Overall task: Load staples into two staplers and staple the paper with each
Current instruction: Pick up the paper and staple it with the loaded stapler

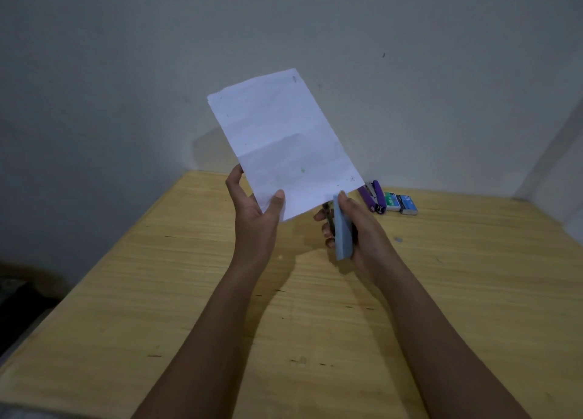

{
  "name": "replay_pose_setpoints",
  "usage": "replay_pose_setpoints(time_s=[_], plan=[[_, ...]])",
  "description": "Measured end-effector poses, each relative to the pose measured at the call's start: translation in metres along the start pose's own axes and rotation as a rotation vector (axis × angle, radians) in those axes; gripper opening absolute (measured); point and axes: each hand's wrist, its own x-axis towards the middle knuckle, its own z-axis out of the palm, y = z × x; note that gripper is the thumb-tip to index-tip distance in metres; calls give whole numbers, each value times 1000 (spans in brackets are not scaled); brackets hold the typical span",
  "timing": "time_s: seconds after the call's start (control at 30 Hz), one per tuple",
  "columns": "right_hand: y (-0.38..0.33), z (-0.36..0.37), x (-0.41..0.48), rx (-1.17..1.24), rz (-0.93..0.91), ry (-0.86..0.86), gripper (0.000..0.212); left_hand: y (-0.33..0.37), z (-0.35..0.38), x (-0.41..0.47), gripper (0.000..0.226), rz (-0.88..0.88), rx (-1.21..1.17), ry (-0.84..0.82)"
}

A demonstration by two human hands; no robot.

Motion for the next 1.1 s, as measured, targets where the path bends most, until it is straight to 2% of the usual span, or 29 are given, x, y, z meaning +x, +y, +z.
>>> replay_pose_setpoints(time_s=[0.1, 0.27, 0.33, 0.43, 0.53, 0.63, 0.73, 0.83, 1.1], plan=[[-5, -2, 0, 115, 36, -6, 24, 1, 0, -1, 59, 20, 41, 6], [-1, 1, -1, 0, 18, -21, 22, 0, 3, -3, 59, 43, 51, -36], [0, 3, -1, 23, 37, 17, 22, 0, 3, -4, 58, 45, 50, -47], [-5, 1, 0, 148, 160, 96, 32, 0, 2, -4, 57, 47, 49, -57], [-8, -2, 1, 174, 228, 141, 40, 0, 3, -5, 54, 51, 66, -88], [-5, -4, 2, 171, 176, 155, 38, 1, 4, -6, 56, 60, 69, -103], [-4, -5, 1, 246, 136, 74, 34, 0, 3, -5, 59, 66, 53, -106], [-6, -5, 1, 191, 106, 41, 32, 0, 3, -4, 58, 64, 48, -103], [-2, -5, 5, 46, 38, 176, 35, 2, 5, -6, 57, 66, 51, -112]])
